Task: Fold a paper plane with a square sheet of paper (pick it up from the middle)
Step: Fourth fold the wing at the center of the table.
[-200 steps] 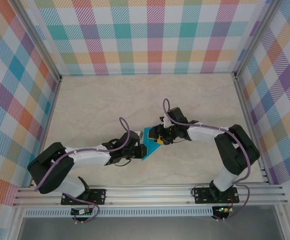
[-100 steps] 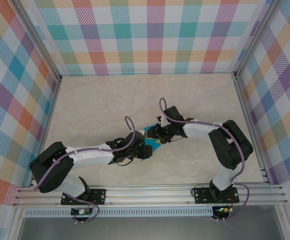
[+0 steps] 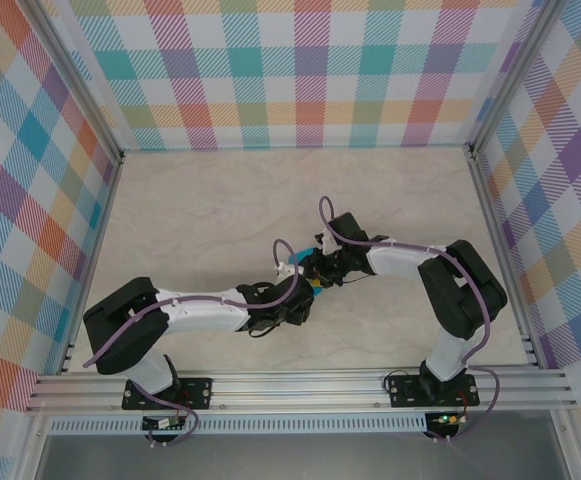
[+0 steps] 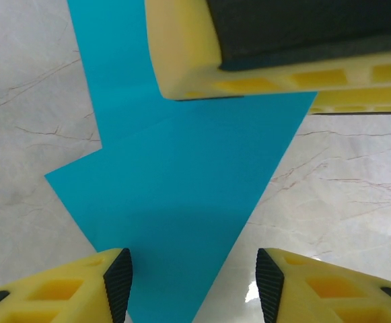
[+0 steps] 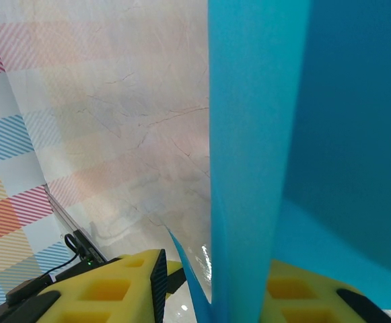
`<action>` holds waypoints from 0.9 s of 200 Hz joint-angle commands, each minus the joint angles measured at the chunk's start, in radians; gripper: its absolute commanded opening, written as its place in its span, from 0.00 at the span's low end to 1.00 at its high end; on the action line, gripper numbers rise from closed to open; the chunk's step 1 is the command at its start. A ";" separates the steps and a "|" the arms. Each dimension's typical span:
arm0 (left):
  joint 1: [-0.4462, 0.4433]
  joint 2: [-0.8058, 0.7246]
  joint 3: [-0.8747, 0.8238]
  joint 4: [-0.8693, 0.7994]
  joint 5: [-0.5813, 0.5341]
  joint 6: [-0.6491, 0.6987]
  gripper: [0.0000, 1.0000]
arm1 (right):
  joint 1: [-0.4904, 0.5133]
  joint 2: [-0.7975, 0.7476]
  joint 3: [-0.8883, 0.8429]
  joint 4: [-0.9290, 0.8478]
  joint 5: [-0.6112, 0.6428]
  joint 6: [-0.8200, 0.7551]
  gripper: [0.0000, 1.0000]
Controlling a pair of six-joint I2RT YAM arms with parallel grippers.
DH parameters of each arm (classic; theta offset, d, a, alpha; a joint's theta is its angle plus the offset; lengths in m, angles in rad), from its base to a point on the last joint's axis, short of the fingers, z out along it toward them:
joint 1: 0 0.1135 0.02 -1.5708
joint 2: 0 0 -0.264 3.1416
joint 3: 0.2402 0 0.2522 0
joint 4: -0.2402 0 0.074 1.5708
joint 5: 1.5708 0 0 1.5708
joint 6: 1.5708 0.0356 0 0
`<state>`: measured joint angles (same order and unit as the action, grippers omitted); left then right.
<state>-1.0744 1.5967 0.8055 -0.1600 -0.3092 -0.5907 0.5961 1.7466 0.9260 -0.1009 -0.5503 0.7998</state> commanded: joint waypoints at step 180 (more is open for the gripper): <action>-0.059 0.055 0.039 -0.056 -0.126 -0.057 0.33 | 0.007 0.003 0.032 -0.044 0.003 -0.022 0.27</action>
<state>-1.1187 1.6474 0.8165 -0.1867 -0.4065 -0.6392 0.5961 1.7466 0.9318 -0.1299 -0.5430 0.7967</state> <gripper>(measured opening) 0.342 0.273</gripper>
